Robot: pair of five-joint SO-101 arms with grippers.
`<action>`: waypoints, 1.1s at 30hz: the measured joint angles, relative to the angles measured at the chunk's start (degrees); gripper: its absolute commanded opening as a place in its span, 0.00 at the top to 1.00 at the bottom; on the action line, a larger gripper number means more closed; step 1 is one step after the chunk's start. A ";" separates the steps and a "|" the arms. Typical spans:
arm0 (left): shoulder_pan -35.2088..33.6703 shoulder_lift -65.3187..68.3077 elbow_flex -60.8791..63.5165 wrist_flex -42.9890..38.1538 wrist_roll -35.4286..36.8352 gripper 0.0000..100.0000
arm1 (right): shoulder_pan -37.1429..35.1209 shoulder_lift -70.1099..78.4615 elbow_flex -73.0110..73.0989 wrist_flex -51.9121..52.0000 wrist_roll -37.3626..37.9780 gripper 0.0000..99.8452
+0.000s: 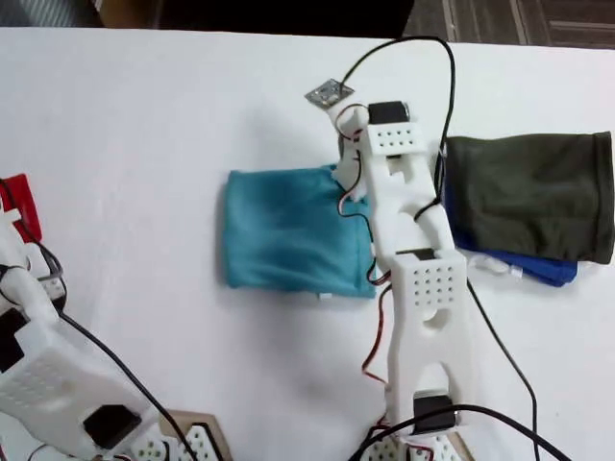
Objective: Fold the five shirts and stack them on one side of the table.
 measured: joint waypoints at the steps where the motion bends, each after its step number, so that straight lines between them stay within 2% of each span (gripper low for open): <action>1: 0.00 0.00 0.00 0.00 0.00 0.97 | 0.00 0.18 0.00 0.00 0.00 0.98; 8: 0.00 0.00 0.00 0.00 0.00 0.97 | 0.44 0.26 -0.53 0.00 0.00 0.98; 25: 0.00 0.00 0.00 0.00 0.00 0.97 | 0.35 -0.18 -13.01 4.57 0.09 0.98; 33: 0.00 0.00 0.00 0.00 0.00 0.97 | -4.22 -0.26 -20.04 4.57 3.78 0.98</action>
